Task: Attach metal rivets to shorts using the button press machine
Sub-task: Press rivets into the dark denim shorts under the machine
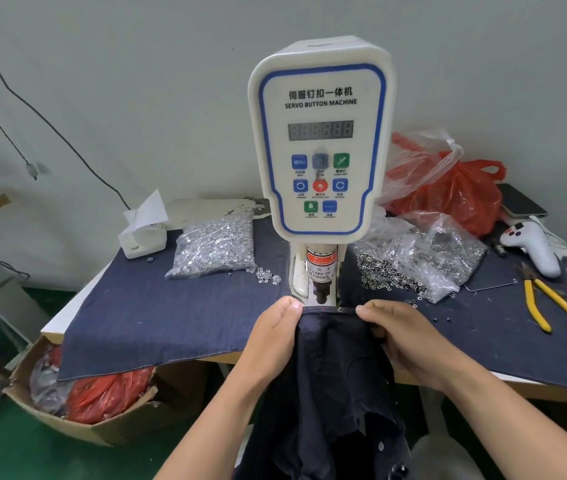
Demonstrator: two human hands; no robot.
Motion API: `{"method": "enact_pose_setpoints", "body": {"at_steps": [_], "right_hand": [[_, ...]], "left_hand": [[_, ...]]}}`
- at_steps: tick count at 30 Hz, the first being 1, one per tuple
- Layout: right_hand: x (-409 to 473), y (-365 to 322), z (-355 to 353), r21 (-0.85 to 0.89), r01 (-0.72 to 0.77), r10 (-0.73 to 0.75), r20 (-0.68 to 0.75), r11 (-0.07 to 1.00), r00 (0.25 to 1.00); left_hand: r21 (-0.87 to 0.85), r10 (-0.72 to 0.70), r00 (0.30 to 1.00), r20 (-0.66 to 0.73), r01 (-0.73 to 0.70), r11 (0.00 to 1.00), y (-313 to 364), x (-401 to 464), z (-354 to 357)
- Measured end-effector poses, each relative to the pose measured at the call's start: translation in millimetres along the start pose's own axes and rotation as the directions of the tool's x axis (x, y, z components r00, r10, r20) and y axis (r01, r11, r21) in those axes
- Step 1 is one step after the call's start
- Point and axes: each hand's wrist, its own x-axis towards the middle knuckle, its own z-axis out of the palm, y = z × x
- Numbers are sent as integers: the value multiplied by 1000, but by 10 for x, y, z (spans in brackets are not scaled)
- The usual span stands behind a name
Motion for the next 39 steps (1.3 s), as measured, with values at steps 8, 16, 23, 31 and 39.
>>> {"method": "enact_pose_setpoints", "body": {"at_steps": [8, 16, 23, 31, 39], "right_hand": [[20, 36, 1, 32, 7, -6, -31, 999, 1000], [42, 39, 11, 32, 31, -29, -52, 999, 998], [29, 40, 21, 24, 25, -23, -74, 999, 997], [10, 25, 44, 31, 14, -12, -61, 999, 998], [27, 43, 20, 25, 9, -8, -47, 1000, 999]], "left_hand": [[-94, -37, 999, -31, 34, 995, -127, -7, 2], [-177, -25, 999, 27, 30, 984, -187, -19, -34], [-169, 9, 1000, 22, -5, 986, -172, -33, -24], [-138, 16, 1000, 10, -14, 990, -190, -30, -21], [-131, 6, 1000, 1, -6, 991, -208, -24, -16]]}}
